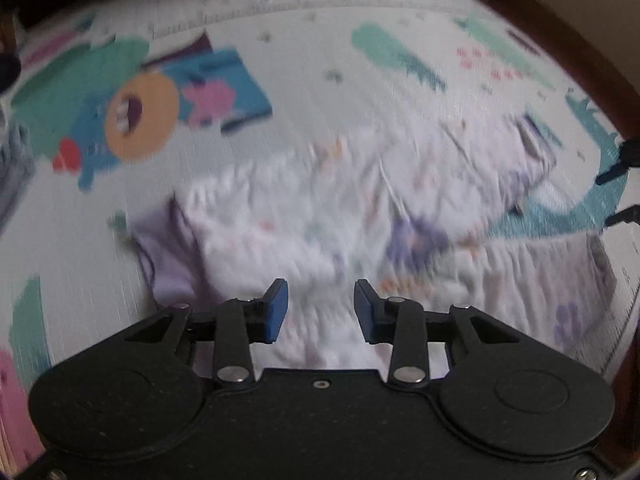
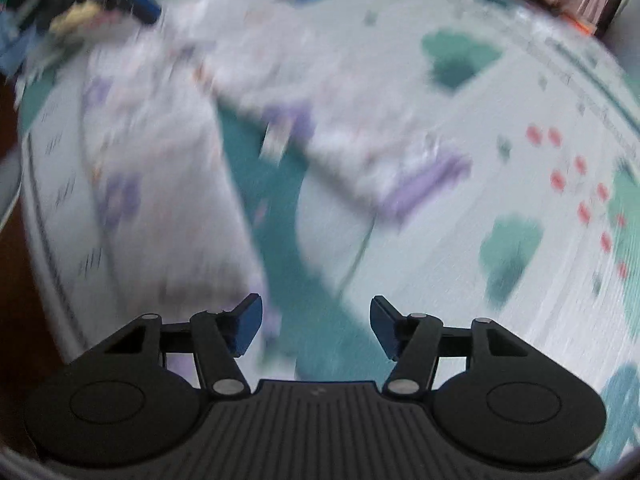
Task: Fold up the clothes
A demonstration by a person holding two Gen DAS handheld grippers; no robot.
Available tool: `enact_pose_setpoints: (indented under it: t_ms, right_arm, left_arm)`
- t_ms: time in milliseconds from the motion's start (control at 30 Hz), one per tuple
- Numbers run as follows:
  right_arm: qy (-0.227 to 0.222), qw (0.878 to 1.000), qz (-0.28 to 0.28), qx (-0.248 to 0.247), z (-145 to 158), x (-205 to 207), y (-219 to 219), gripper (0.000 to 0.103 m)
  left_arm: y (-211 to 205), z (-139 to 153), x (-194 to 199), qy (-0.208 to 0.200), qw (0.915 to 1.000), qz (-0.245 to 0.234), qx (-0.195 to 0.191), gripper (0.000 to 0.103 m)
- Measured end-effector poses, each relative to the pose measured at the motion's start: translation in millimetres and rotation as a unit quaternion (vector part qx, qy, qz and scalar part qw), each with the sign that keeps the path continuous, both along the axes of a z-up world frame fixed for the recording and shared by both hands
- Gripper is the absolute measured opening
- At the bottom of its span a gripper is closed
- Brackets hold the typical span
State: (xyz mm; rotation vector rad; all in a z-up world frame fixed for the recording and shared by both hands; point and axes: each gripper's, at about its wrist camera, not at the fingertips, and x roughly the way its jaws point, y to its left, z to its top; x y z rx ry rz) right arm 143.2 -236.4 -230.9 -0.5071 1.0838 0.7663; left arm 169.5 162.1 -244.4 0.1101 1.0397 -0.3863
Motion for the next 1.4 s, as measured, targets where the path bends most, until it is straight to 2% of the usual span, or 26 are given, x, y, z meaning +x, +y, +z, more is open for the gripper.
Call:
enact_pose_setpoints:
  t_ms: [67,133,167,233,300,400,467,533,600,700,800,833,900,1033,1067,1167,1233,1333,1400]
  right_arm:
    - [-0.016,1.0,-0.003,0.021,3,13,24,0.057]
    - [-0.026,0.999,-0.011,0.047,3,27,49,0.057]
    - [-0.028,0.998,-0.014,0.057,1,34,64,0.056]
    - [-0.035,0.997,-0.012,0.068,-7,48,92,0.05]
    - [-0.044,0.997,-0.003,0.066,-20,58,117,0.049]
    - [-0.027,0.999,-0.017,0.044,-43,72,140,0.048]
    - [-0.036,0.998,-0.021,0.057,-47,76,142,0.049]
    - [-0.063,0.997,0.006,0.047,-48,77,144,0.052]
    - [-0.086,0.995,0.015,0.043,-46,80,147,0.054]
    - [-0.108,0.993,0.0,0.054,-38,88,143,0.052]
    - [-0.098,0.993,-0.038,0.053,-22,100,120,0.051]
    - [-0.095,0.993,-0.045,0.044,-18,99,110,0.051]
    - [-0.08,0.994,-0.059,0.033,-17,93,90,0.051]
    - [-0.025,0.992,-0.126,0.012,-44,101,61,0.046]
    - [-0.026,0.991,-0.131,0.023,-47,108,59,0.046]
    - [-0.048,0.989,-0.135,0.02,-51,134,69,0.047]
    - [-0.063,0.99,-0.126,0.011,-52,153,80,0.047]
    - [-0.061,0.988,-0.139,0.014,-51,175,87,0.047]
    - [-0.07,0.989,-0.132,0.009,-48,176,92,0.047]
  left_arm:
    - [-1,-10,12,-0.008,0.9998,-0.003,0.017,0.035]
    - [-2,-31,24,0.008,0.9979,-0.003,0.064,0.032]
    - [-1,-41,27,0.008,0.9966,-0.007,0.082,0.033]
    - [4,-43,29,-0.011,0.9976,-0.008,0.068,0.034]
    - [10,-41,31,-0.008,0.9986,0.012,0.05,0.033]
    - [17,-39,21,-0.017,0.9991,0.025,0.031,0.033]
    - [20,-43,11,-0.026,0.999,0.022,0.028,0.032]
    - [16,-41,6,-0.038,0.9982,0.015,0.044,0.033]
    - [6,-31,5,-0.066,0.9965,0.016,0.047,0.031]
    - [-14,-18,6,-0.081,0.9966,0.009,-0.008,0.031]
    - [-44,-17,4,-0.078,0.9956,-0.037,-0.036,0.031]
    - [-53,-20,2,-0.074,0.9955,-0.048,-0.033,0.031]
    - [-67,-36,1,-0.051,0.9969,-0.059,0.002,0.031]
    - [-71,-44,-3,-0.068,0.9964,-0.05,0.01,0.032]
    - [-70,-43,-3,-0.067,0.9966,-0.046,0.01,0.032]
    - [-65,-34,-5,-0.083,0.996,-0.034,-0.004,0.033]
    - [-60,-34,-5,-0.079,0.9967,-0.019,-0.009,0.033]
    - [-57,-43,-5,-0.061,0.9981,-0.012,0.006,0.034]
    - [-59,-37,-9,-0.076,0.9968,-0.018,0.018,0.034]
